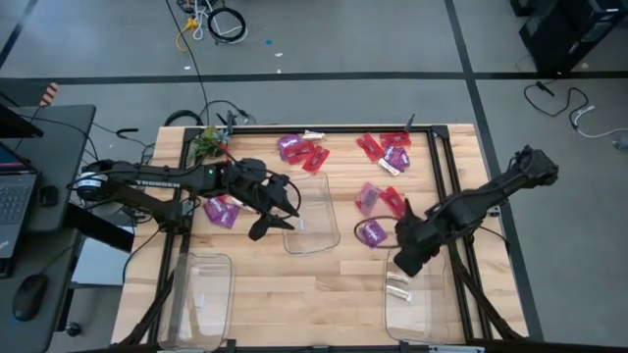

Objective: Sort candy
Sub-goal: Put the white chocolate bar into the right transparent bin

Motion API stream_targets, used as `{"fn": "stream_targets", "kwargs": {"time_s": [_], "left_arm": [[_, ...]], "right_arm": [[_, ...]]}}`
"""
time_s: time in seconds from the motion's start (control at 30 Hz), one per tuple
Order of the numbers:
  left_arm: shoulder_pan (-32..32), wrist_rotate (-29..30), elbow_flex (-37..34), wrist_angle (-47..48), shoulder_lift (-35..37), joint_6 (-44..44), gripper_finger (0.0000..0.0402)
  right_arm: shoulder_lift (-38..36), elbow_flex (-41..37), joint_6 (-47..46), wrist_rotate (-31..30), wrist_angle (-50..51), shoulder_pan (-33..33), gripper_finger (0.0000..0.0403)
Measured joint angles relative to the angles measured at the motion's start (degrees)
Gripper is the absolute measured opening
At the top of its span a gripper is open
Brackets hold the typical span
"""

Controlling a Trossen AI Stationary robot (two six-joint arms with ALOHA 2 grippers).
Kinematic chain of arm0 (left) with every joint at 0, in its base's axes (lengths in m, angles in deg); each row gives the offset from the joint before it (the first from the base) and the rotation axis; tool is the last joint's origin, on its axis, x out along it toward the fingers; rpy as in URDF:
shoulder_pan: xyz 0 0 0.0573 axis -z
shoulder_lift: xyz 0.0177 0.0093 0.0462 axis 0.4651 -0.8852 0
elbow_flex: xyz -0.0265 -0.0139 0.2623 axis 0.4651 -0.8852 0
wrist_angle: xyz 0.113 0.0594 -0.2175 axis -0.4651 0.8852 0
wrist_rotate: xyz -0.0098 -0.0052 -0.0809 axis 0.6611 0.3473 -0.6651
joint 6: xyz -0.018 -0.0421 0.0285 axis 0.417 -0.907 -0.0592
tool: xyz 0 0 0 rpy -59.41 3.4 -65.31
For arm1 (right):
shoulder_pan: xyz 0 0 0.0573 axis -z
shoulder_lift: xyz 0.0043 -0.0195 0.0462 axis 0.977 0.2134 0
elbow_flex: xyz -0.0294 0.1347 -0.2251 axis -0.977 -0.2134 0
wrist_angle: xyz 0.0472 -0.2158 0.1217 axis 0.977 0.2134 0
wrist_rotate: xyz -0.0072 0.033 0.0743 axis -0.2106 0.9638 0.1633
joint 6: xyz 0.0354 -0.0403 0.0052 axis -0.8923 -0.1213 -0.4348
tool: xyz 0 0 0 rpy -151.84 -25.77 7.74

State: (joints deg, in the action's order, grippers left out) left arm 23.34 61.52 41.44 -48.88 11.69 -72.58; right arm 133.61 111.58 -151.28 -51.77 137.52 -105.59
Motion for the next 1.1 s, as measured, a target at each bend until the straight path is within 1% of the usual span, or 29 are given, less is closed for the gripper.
{"fn": "stream_targets", "kwargs": {"time_s": [0.13,0.23,0.4,0.5,0.57,0.63,0.73,0.87,1.0,1.1], "left_arm": [[0.0,1.67,-0.04,3.31,0.0,-0.01,0.0188],[0.0,2.66,-0.04,7.25,0.65,0.01,0.0188],[0.0,7.0,-0.08,15.01,2.01,0.01,0.0188],[0.0,10.3,-0.07,19.45,3.92,0.1,0.0188],[0.0,12.52,-0.04,20.5,5.22,0.32,0.0188],[-0.03,13.88,-0.07,23.08,6.82,0.33,0.0188],[-0.05,15.94,0.0,25.6,8.81,-0.08,0.0188],[-0.1,18.75,0.0,30.65,9.83,-2.16,0.0188],[-0.11,20.57,-0.02,37.89,9.6,-3.99,0.0188],[-0.11,22.17,-0.02,41.99,9.55,-4.96,0.0188]], "right_arm": [[4.79,0.0,2.88,2.22,-0.19,-0.24,0.0],[8.3,0.0,6.89,3.66,-0.17,-0.23,0.0],[13.76,0.0,16.85,4.71,-0.85,-1.03,0.0],[16.89,0.0,20.96,4.76,-1.12,-1.72,0.0],[18.76,0.0,23.57,4.76,-1.72,-2.38,0.0001],[20.4,-0.02,25.38,4.96,-2.66,-2.96,0.0007],[21.85,-0.02,26.41,5.61,-3.17,-3.65,0.0034],[21.99,0.0,24.78,5.59,-2.59,-3.99,0.0095],[20.35,0.02,23.28,5.57,-1.86,-4.37,0.016],[17.94,0.09,21.92,4.17,-1.81,-4.58,0.0194]]}}
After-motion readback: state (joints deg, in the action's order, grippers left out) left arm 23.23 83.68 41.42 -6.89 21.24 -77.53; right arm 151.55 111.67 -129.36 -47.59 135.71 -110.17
